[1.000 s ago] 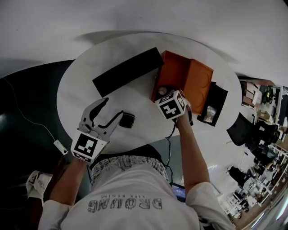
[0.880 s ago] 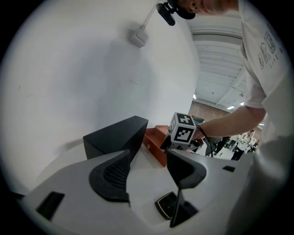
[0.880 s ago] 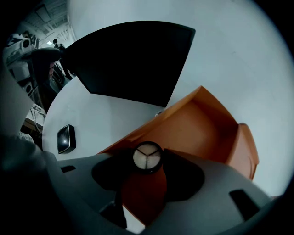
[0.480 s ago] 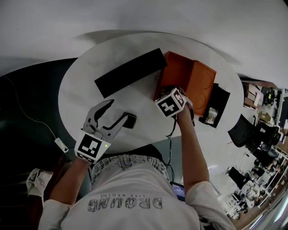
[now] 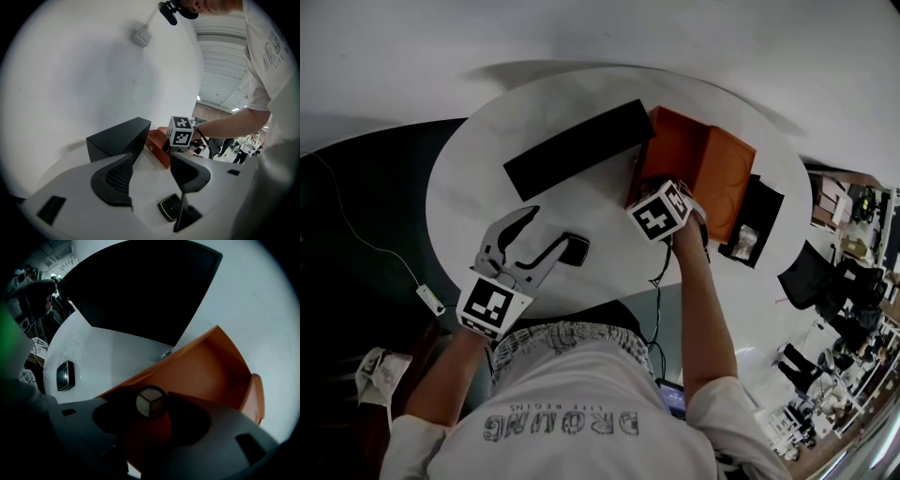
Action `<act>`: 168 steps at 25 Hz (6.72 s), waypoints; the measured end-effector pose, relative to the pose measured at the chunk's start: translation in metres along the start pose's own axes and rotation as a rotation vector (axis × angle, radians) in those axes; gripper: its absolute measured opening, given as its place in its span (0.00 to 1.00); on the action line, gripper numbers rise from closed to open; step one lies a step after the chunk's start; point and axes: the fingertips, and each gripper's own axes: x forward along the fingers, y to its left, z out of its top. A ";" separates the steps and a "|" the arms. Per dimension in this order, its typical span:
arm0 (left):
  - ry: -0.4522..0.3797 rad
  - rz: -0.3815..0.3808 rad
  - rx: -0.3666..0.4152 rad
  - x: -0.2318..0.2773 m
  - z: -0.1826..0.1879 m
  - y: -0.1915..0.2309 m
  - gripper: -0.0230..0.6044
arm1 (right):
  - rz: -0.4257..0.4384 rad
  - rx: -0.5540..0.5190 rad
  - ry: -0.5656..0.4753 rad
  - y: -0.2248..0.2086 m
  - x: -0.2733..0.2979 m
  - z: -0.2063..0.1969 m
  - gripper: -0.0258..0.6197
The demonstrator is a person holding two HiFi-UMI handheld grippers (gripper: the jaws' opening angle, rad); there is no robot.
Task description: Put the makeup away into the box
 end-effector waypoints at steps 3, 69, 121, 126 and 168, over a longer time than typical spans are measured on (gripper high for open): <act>0.002 0.001 0.006 -0.001 0.000 0.000 0.47 | -0.007 -0.001 -0.019 -0.001 -0.002 0.001 0.44; 0.223 -0.574 0.642 0.163 -0.042 -0.275 0.47 | -0.326 0.787 -0.858 -0.006 -0.183 -0.274 0.28; 0.594 -0.563 1.058 0.251 -0.144 -0.314 0.20 | -0.225 1.000 -0.816 -0.005 -0.115 -0.372 0.23; 0.528 -0.563 1.017 0.231 -0.122 -0.316 0.20 | -0.231 0.968 -0.828 -0.004 -0.122 -0.351 0.23; 0.536 -0.155 0.792 0.246 -0.034 -0.104 0.20 | -0.099 0.676 -0.862 -0.052 -0.128 -0.174 0.23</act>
